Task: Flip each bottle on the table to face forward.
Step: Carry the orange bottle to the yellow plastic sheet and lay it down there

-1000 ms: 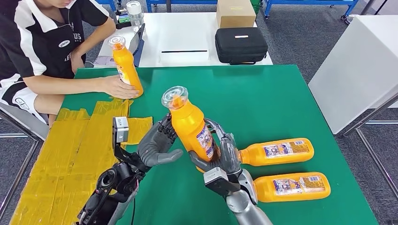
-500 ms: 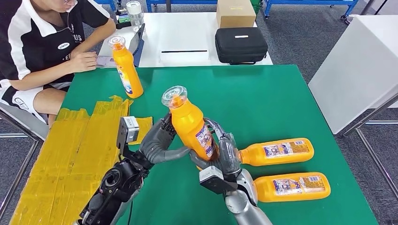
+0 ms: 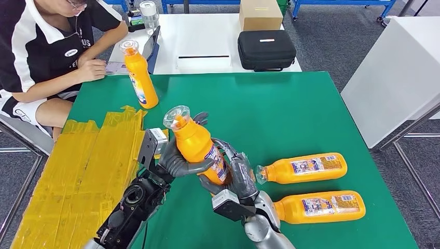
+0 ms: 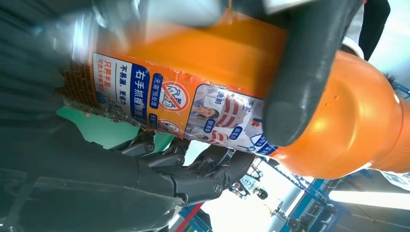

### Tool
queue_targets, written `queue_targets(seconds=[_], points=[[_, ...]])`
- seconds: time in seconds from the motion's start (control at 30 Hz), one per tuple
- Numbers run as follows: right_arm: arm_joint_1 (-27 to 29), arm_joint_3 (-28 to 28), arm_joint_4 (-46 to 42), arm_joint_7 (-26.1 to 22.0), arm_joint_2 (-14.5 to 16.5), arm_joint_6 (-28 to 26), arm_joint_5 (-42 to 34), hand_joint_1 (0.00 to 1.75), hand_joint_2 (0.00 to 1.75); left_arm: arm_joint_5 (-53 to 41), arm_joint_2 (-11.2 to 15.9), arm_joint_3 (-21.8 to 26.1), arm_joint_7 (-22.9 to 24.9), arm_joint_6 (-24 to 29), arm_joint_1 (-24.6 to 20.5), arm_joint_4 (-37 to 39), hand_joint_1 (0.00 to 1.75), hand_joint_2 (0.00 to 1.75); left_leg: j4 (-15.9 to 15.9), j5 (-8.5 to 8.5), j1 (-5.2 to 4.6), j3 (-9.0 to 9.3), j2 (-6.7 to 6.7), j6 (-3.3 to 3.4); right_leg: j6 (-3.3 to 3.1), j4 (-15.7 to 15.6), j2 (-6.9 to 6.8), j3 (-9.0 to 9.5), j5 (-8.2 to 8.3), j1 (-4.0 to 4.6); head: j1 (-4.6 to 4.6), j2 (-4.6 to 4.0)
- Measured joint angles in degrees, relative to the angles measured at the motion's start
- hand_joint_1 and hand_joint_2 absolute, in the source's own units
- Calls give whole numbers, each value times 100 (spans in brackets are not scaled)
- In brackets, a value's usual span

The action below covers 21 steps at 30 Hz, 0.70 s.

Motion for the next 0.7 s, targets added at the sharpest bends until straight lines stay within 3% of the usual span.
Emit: queue_targets(seconds=[0.37, 0.4, 0.5, 0.53, 0.7], points=[[-21, 76, 23, -3, -29, 23, -48, 175, 175, 218, -67, 4, 30, -165, -14, 243, 0, 175, 0, 0, 0, -1, 0, 0, 0, 0, 0, 0, 0, 0, 0, 0], [-34, 95, 36, -12, -30, 20, -66, 175, 175, 342, -67, 10, 59, -281, -14, 259, 9, 175, 0, 0, 0, -1, 0, 0, 0, 0, 0, -1, 0, 0, 0, 0], [-95, 167, 107, -63, -29, -13, -143, 175, 175, 777, -67, 52, 136, -687, -14, 318, 136, 175, 0, 0, 0, -1, 1, 0, 0, 0, 0, -1, 0, 0, 0, 0], [-115, 187, 139, -82, -28, -30, -168, 175, 175, 884, -68, 73, 140, -767, -14, 340, 170, 175, 0, 0, 0, -1, 0, 0, 0, 0, 0, -2, 0, 1, 0, 0], [-191, 272, 262, -113, -26, -77, -251, 175, 175, 1250, -87, 181, 91, -866, -10, 418, 175, 175, 0, 1, 1, -1, 0, 0, 0, 0, 0, -1, 0, 0, 0, 0]])
